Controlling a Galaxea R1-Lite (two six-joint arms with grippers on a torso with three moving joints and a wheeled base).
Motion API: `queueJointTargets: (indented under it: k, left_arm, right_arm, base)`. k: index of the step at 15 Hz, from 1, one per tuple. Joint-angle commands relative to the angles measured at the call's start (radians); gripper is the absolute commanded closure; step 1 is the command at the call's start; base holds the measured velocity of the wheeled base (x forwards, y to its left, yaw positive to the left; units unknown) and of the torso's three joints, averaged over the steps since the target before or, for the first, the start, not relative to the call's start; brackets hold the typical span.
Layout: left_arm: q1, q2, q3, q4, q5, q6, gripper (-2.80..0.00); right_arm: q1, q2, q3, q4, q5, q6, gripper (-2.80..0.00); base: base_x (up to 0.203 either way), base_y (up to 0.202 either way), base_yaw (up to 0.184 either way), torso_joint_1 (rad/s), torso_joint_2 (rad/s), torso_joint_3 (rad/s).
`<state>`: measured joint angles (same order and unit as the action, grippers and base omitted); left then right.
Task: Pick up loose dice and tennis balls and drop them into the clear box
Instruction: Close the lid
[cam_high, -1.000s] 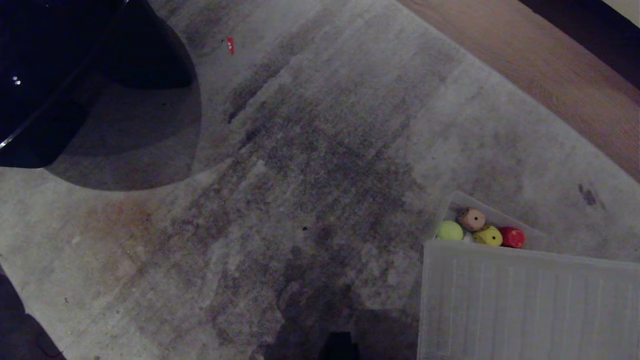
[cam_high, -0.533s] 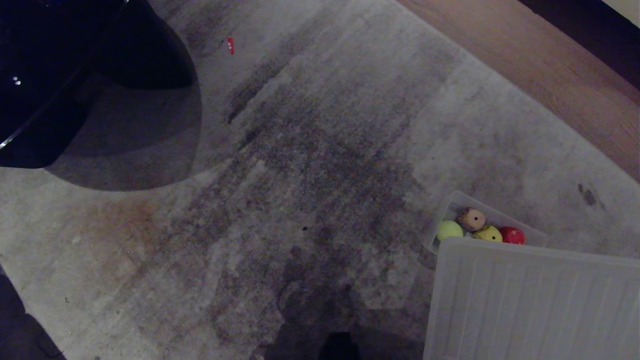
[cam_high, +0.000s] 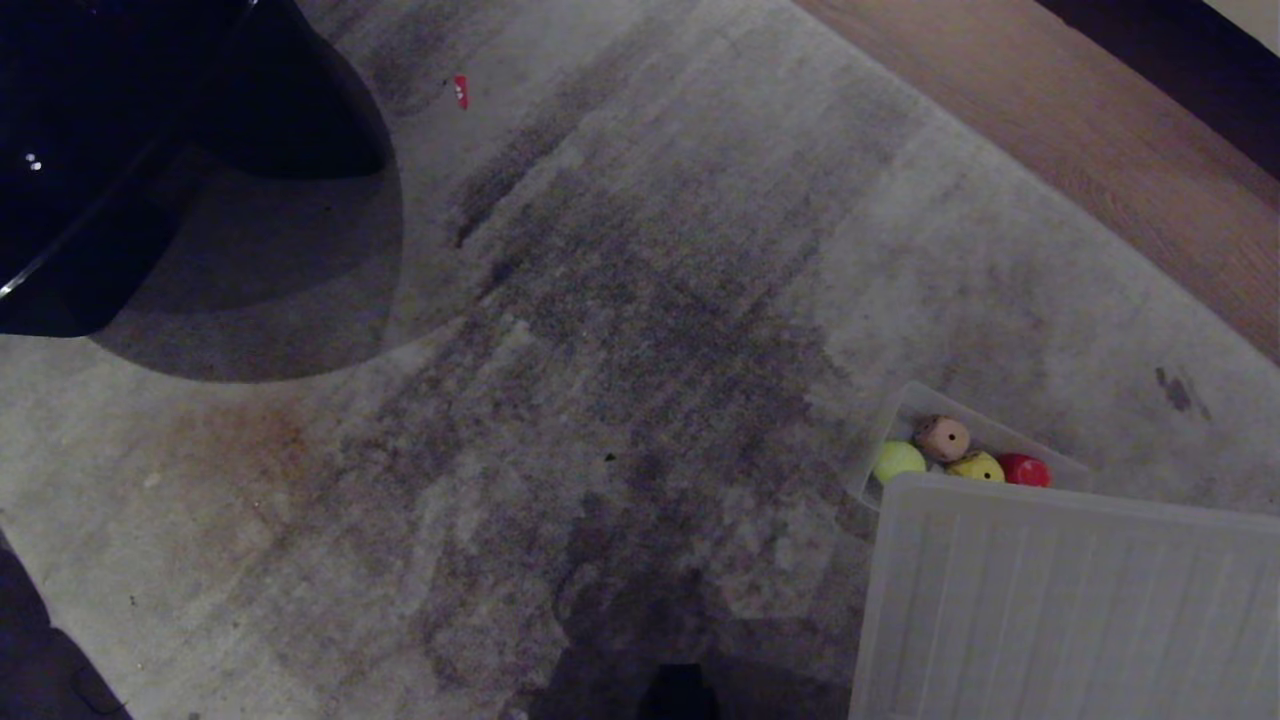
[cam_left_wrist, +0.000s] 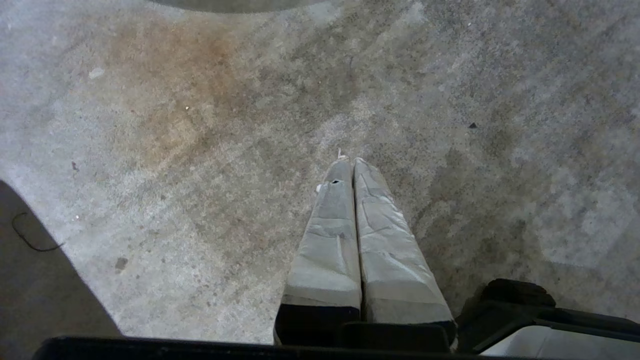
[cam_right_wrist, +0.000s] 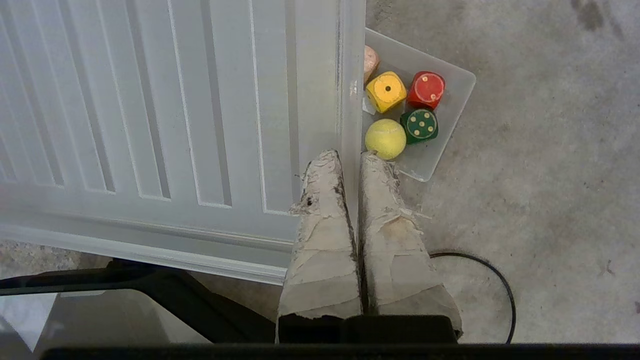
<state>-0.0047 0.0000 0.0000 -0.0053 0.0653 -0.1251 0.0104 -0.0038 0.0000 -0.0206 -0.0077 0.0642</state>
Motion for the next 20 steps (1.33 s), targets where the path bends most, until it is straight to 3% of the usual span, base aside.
queueJointTargets:
  k: [1,20]
  left_arm:
    - [0.000,0.002,0.002,-0.002,0.001,-0.008,0.00]
    - [0.000,0.002,0.002,-0.001,0.002,-0.010,0.00]
  right_arm:
    - [0.000,0.004,0.008,-0.001,0.000,0.000,0.00]
    - [0.000,0.004,0.008,-0.001,0.000,-0.007,0.00]
  base:
    - [0.000,0.000,0.000,0.000,0.00,0.000]
    - [0.000,0.000,0.000,0.002,0.00,0.176]
